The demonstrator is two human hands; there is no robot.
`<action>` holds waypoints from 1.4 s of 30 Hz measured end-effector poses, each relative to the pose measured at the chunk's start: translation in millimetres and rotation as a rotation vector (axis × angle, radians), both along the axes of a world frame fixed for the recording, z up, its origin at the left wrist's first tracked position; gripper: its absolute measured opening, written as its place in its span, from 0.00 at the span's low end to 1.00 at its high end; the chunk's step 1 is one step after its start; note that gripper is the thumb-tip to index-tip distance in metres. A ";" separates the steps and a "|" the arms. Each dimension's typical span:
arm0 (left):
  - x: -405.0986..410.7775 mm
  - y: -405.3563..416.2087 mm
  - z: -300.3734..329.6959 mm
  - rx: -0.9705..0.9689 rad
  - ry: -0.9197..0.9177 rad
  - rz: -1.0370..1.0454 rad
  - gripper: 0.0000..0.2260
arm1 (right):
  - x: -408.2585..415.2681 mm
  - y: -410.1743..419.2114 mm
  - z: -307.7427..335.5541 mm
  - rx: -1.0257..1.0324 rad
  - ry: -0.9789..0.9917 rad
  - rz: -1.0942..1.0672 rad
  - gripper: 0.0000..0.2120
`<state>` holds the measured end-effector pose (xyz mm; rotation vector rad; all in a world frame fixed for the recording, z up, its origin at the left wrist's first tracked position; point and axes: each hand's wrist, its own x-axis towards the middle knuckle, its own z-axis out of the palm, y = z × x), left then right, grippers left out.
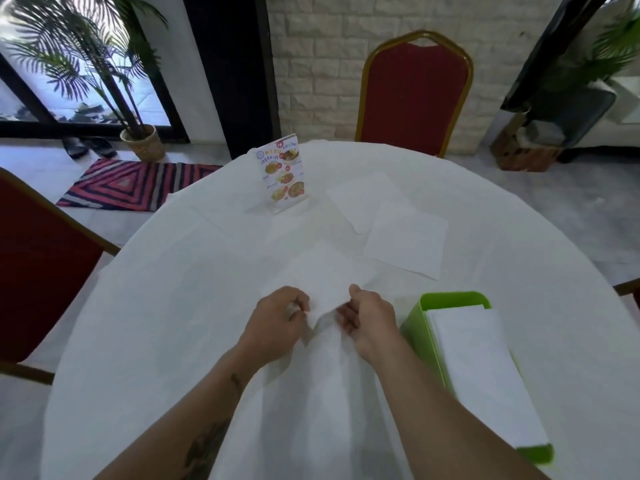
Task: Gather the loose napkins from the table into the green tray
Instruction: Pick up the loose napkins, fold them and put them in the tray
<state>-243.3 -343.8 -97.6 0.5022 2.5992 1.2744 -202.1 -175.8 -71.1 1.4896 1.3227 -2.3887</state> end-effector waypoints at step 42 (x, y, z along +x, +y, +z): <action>104.1 -24.6 44.9 -0.008 0.132 0.034 0.22 | 84.4 -14.7 72.8 0.875 0.178 0.583 0.08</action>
